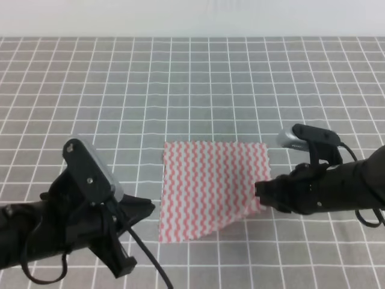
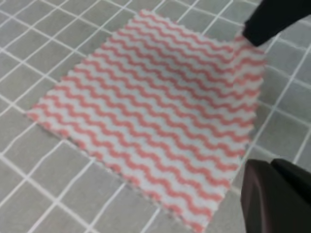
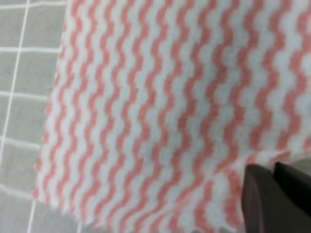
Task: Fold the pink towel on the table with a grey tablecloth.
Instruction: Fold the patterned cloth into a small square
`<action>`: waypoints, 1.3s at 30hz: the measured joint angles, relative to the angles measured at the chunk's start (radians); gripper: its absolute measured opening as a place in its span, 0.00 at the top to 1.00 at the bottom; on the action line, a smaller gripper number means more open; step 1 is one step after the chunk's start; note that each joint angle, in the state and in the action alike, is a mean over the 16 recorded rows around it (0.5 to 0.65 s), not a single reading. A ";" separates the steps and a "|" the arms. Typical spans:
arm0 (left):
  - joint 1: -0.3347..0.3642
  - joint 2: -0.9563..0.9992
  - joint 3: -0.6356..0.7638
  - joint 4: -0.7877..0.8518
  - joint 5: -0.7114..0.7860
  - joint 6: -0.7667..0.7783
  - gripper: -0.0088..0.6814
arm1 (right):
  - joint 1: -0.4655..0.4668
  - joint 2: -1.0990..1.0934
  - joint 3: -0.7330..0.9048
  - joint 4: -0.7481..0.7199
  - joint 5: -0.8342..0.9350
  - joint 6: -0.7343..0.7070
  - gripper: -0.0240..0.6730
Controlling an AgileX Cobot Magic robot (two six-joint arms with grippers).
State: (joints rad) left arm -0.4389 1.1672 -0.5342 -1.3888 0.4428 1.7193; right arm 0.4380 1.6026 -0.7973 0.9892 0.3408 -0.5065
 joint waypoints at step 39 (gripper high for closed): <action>0.000 0.397 -0.056 -0.359 0.103 0.819 0.41 | 0.000 0.107 -0.125 0.022 -0.057 0.000 0.99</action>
State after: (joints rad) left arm -0.4389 1.5644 -0.5905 -1.7482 0.5458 2.5382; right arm 0.4380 1.7097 -0.9222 1.0108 0.2841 -0.5065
